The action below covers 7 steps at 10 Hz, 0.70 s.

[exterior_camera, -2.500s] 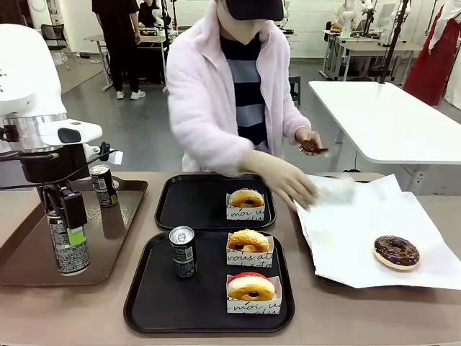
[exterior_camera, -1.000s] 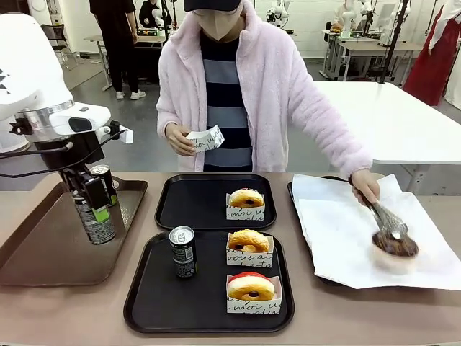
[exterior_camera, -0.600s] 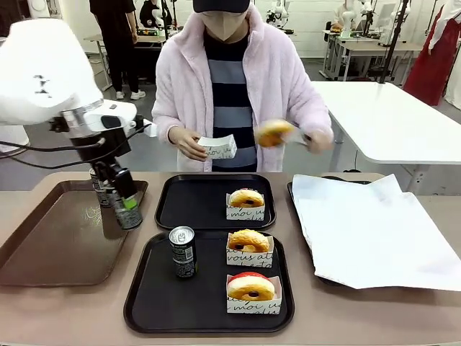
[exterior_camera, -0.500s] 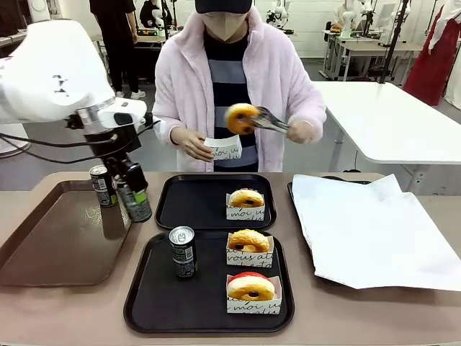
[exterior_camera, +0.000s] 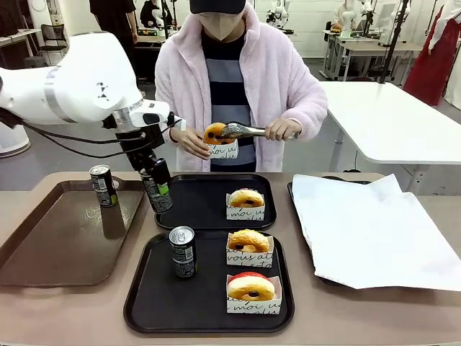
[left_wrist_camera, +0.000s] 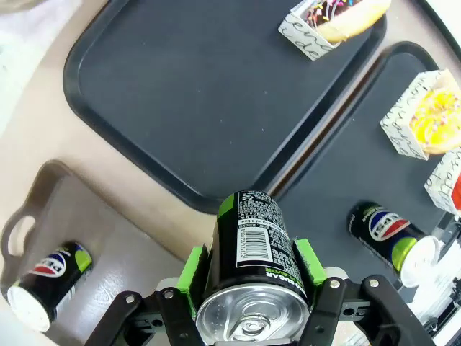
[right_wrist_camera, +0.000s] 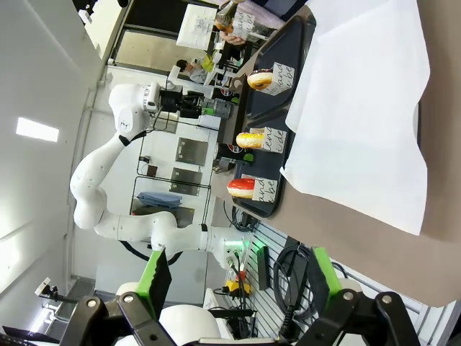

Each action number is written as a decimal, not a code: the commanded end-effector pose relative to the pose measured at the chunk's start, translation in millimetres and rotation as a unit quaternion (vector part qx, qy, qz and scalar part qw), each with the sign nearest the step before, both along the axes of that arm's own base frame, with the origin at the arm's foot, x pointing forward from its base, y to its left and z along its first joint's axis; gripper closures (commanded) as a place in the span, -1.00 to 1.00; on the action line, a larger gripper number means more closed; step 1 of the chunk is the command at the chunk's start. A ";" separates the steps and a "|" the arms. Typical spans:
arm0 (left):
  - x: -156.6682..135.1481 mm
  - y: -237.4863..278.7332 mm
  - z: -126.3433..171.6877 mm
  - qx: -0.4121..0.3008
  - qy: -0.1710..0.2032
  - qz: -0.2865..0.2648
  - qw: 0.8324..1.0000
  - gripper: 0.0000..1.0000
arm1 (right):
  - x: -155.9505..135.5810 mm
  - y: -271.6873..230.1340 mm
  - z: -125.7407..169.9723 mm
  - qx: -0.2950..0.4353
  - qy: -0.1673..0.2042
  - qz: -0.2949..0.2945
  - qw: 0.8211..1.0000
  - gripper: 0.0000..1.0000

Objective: Set up donuts and drinks on trays.
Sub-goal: Pick up one Pepsi coke from the Handle tray and place it on the Flat Tray without a Pepsi coke.

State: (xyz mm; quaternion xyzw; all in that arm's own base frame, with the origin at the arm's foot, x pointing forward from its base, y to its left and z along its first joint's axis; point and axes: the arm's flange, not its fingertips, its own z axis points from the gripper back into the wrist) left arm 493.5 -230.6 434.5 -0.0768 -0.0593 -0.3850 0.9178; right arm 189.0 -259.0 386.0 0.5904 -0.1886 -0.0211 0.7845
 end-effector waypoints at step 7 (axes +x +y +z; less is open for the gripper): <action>-125.9 80.3 45.4 0.094 0.140 -0.033 0.985 -0.21 | -0.7 -0.7 0.5 0.003 -0.010 0.002 1.000 -1.00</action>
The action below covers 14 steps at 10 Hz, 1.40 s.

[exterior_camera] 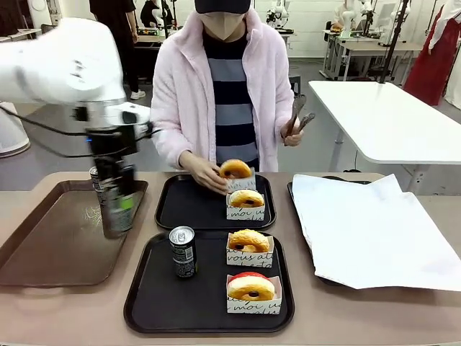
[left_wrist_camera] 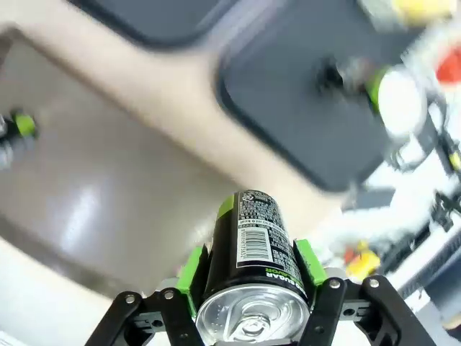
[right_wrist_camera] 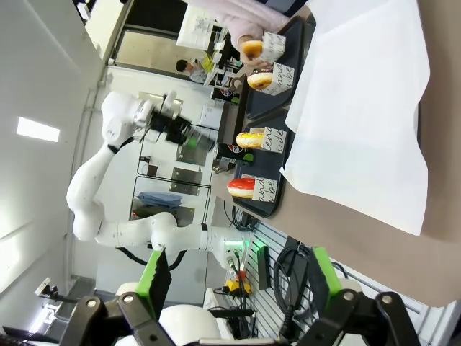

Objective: Set up donuts and drinks on trays.
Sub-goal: Pick up one Pepsi coke from the Handle tray and place it on the Flat Tray without a Pepsi coke.

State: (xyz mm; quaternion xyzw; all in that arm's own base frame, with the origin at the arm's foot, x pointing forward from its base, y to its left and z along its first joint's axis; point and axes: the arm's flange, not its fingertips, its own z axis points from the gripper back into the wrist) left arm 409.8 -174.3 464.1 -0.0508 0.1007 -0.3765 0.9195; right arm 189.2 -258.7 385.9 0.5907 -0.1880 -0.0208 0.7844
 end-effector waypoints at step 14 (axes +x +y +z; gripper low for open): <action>118.5 -107.0 -27.5 -0.027 -0.164 0.030 0.986 -0.21 | -0.9 -1.0 0.6 0.003 -0.010 0.002 1.000 -1.00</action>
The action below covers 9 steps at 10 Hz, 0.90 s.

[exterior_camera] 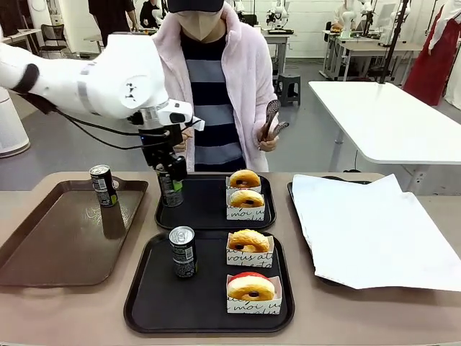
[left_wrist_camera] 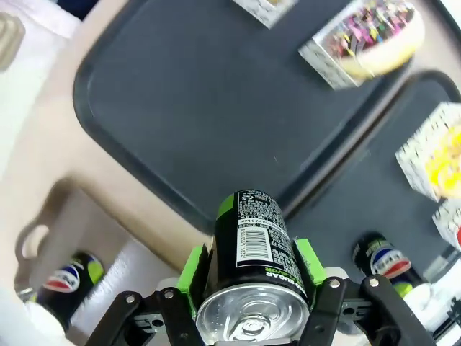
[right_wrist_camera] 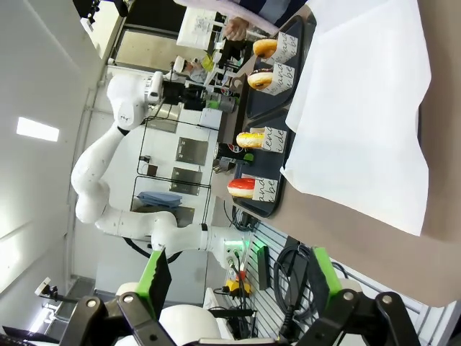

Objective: Set up donuts and drinks on trays.
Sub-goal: Pick up one Pepsi coke from the Handle tray and place it on the Flat Tray without a Pepsi coke.

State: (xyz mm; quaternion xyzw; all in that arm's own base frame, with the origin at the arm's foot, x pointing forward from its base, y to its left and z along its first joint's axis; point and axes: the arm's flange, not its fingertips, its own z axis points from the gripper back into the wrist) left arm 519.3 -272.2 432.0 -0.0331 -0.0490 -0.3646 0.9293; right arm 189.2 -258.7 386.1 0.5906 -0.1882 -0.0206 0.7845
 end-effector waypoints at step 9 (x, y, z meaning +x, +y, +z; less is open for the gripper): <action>51.1 -13.2 -54.1 0.024 -0.013 0.060 0.998 -0.21 | -0.9 -0.9 0.4 0.003 -0.010 0.001 1.000 -1.00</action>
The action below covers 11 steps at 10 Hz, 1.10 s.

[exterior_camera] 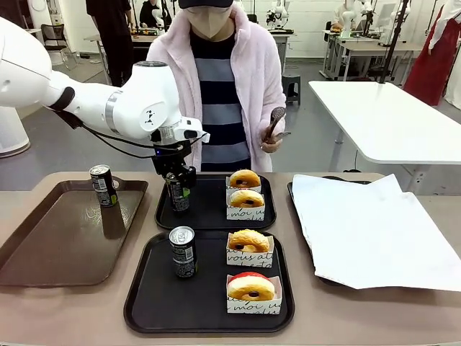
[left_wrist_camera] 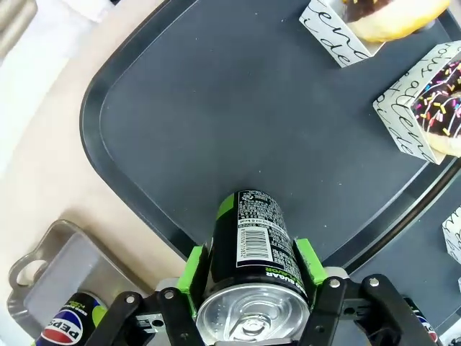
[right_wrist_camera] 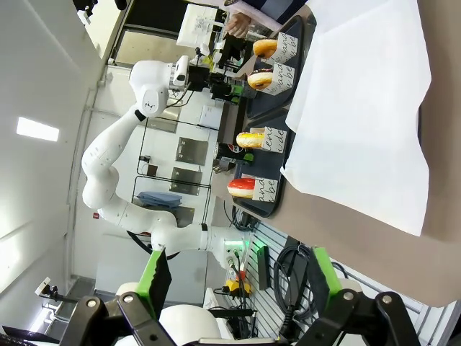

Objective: Set up donuts and drinks on trays.
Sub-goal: Pick up one Pepsi coke from the Handle tray and place it on the Flat Tray without a Pepsi coke.

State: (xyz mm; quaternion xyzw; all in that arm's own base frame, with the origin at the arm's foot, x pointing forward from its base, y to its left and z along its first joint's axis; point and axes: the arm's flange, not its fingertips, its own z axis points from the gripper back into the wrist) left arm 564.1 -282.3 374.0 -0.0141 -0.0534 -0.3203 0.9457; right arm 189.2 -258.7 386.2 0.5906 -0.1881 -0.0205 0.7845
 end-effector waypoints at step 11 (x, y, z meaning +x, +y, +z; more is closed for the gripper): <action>-30.8 -17.6 49.2 -0.005 0.079 0.065 0.995 -1.00 | -0.9 -1.0 0.3 0.003 -0.010 0.001 1.000 -1.00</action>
